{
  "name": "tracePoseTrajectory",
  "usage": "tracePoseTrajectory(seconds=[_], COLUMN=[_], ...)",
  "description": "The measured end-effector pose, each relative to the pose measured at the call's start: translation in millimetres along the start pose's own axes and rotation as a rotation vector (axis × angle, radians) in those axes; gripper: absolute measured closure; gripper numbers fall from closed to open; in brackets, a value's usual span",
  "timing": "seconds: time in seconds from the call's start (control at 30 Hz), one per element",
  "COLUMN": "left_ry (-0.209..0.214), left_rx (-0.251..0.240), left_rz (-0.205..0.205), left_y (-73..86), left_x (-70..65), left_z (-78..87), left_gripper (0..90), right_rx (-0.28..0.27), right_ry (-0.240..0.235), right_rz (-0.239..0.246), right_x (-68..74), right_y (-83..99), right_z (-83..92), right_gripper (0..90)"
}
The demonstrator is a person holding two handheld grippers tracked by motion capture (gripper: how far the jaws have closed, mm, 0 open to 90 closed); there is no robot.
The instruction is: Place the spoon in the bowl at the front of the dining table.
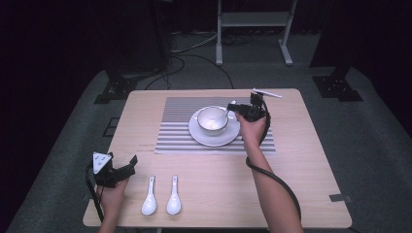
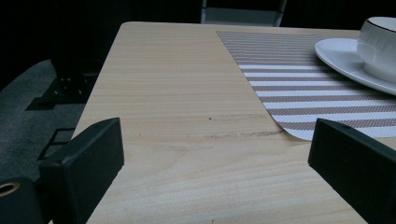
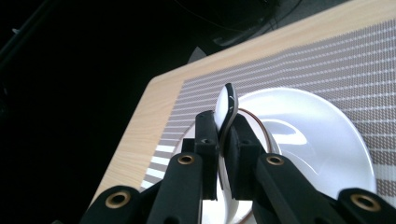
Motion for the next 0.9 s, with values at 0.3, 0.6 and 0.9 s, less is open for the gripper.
tracePoseTrajectory(seconds=[0.3,0.6,0.9], left_ry=[0.0,-0.001,-0.002], left_rx=[-0.001,0.001,0.002], left_rz=[0.0,-0.007,-0.002], left_y=[0.0,0.0,0.1], left_x=[-0.1,-0.5,-0.4], left_z=[0.0,-0.1,-0.2], left_gripper=[2.2,2.2,2.2], right_rx=[0.03,0.047,0.053], right_ry=[0.017,0.02,0.016], right_rz=[-0.017,-0.002,-0.009], right_x=[-13.5,-17.9,-25.4], right_y=[15.9,23.8,26.9], right_z=[-8.1,-11.4,-7.5], right_gripper=[84.3,83.7,82.4])
Point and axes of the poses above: each handheld gripper's, and its own axes: z roughly backward along the jaws, y roughly out of its underside, x roughly to its left, the point moved 6 cm from there along -z, roughly forward along the jaws, and after that the axes turned 5 degrees about z, right-handed, at the moved point
